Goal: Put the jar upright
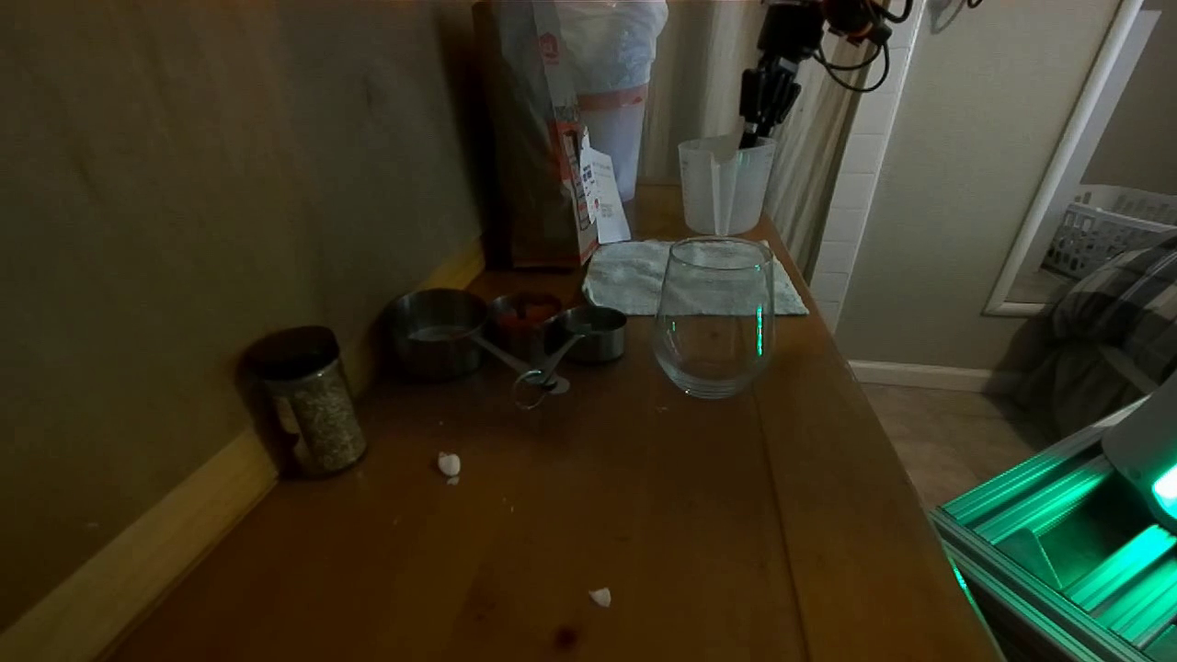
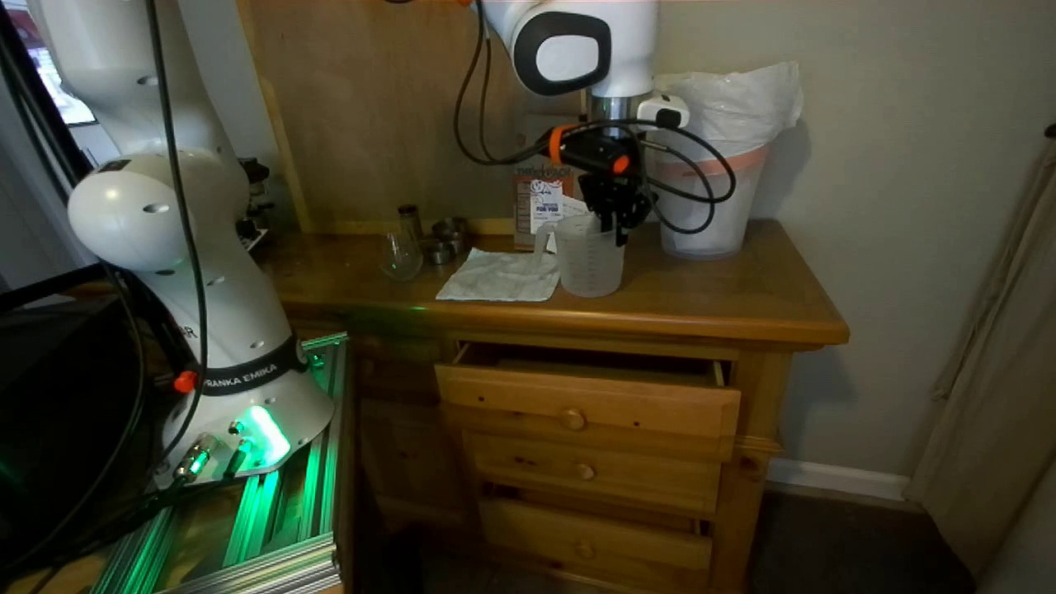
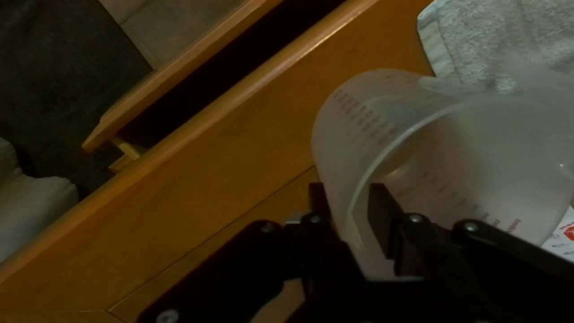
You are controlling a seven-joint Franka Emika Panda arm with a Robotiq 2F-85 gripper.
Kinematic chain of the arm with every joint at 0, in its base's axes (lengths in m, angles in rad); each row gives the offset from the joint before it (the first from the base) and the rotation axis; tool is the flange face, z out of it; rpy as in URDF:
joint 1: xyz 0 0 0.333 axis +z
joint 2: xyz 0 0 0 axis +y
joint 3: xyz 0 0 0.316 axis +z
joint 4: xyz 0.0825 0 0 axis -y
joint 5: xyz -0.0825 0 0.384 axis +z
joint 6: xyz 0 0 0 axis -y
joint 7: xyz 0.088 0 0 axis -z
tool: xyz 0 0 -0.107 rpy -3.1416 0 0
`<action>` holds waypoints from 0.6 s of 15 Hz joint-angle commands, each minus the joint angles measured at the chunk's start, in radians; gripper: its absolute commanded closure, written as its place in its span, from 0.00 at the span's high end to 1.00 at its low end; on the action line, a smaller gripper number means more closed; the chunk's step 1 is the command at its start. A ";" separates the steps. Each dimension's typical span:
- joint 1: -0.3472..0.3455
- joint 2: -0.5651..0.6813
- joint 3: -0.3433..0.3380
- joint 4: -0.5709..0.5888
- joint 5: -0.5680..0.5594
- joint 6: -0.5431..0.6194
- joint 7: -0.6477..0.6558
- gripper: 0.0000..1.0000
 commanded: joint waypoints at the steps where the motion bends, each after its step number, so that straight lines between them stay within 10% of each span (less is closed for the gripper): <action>1: -0.015 -0.004 0.021 0.016 -0.017 0.004 0.012 0.63; 6: -0.001 -0.076 0.031 -0.012 -0.059 0.000 0.039 0.98; 9: 0.011 -0.140 0.044 -0.034 -0.115 -0.011 0.065 1.00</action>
